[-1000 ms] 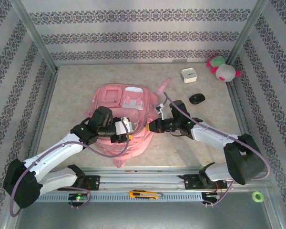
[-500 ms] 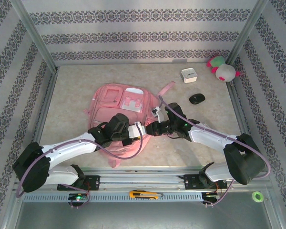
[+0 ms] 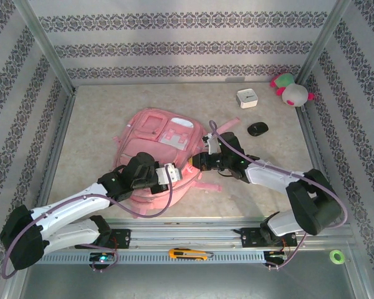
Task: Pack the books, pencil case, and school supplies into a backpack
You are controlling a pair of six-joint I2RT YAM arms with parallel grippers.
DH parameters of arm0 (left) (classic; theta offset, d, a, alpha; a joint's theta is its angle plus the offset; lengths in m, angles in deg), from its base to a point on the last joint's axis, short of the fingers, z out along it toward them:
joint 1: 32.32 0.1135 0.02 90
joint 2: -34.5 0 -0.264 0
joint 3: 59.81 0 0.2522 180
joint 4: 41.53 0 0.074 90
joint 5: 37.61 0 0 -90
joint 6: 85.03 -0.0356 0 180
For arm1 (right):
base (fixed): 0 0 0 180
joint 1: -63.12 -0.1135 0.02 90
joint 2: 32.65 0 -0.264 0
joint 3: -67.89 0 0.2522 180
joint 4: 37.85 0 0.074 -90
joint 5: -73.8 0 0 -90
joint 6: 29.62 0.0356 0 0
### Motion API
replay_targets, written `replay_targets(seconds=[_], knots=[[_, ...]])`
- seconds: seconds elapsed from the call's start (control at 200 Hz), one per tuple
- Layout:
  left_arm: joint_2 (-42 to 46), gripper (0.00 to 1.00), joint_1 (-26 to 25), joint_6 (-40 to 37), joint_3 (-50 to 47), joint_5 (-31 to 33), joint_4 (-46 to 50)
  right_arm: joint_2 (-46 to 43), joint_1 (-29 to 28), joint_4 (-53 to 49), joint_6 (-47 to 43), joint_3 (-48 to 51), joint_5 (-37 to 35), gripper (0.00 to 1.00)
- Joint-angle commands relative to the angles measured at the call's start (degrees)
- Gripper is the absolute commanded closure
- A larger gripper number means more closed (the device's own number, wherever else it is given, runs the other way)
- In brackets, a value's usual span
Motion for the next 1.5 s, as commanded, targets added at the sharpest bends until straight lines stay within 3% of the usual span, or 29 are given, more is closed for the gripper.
replay_targets(seconds=[0.0, 0.11, 0.764, 0.799, 0.859, 0.929, 1.014, 1.064, 1.134, 1.249, 1.494], knots=[[1.8, 1.00, 0.1, -2.3, 0.8, -4.4, 2.5, 2.2, 2.4, 4.9, 0.6, 0.3, -7.2, 1.00], [1.7, 1.00, 0.1, -1.6, 0.7, -4.7, 2.2, 3.9, 4.5, 5.0, 0.8, -0.6, -10.0, 1.00], [1.1, 0.99, 0.0, 1.8, 2.0, -6.0, 3.2, 11.1, 9.3, 1.8, 0.5, -6.9, -8.7, 1.00], [1.2, 0.92, 0.1, 2.5, 2.1, -5.8, 3.0, 10.7, 9.2, 1.9, 0.4, -7.1, -7.9, 1.00], [1.8, 0.71, 0.1, 4.0, 2.3, -4.1, 2.4, 9.2, 9.1, 1.1, -0.1, -7.3, -6.3, 1.00], [3.7, 0.45, 0.6, 5.1, 3.0, -1.8, 2.4, 5.0, 8.9, -3.8, -0.9, -7.8, -6.2, 0.75], [6.9, 0.27, 2.8, 4.2, 4.3, -1.6, 4.9, -1.3, 8.1, -11.3, -4.3, -8.2, -6.3, 0.60], [8.7, 0.25, 4.4, 0.9, 5.3, -2.6, 8.6, -5.4, 7.2, -15.9, -7.0, -8.3, -6.5, 0.49], [10.3, 0.24, 6.1, -5.2, 6.5, -1.5, 13.9, -11.1, 5.3, -20.9, -10.9, -8.0, -8.0, 0.44], [10.1, 0.25, 9.7, -13.9, 7.4, 1.3, 19.7, -19.6, 1.9, -23.4, -19.1, -5.1, -9.7, 0.42], [5.5, 0.26, 14.0, -25.1, 7.7, -0.2, 22.5, -31.2, -2.0, -23.4, -38.1, 1.5, -12.2, 0.46]])
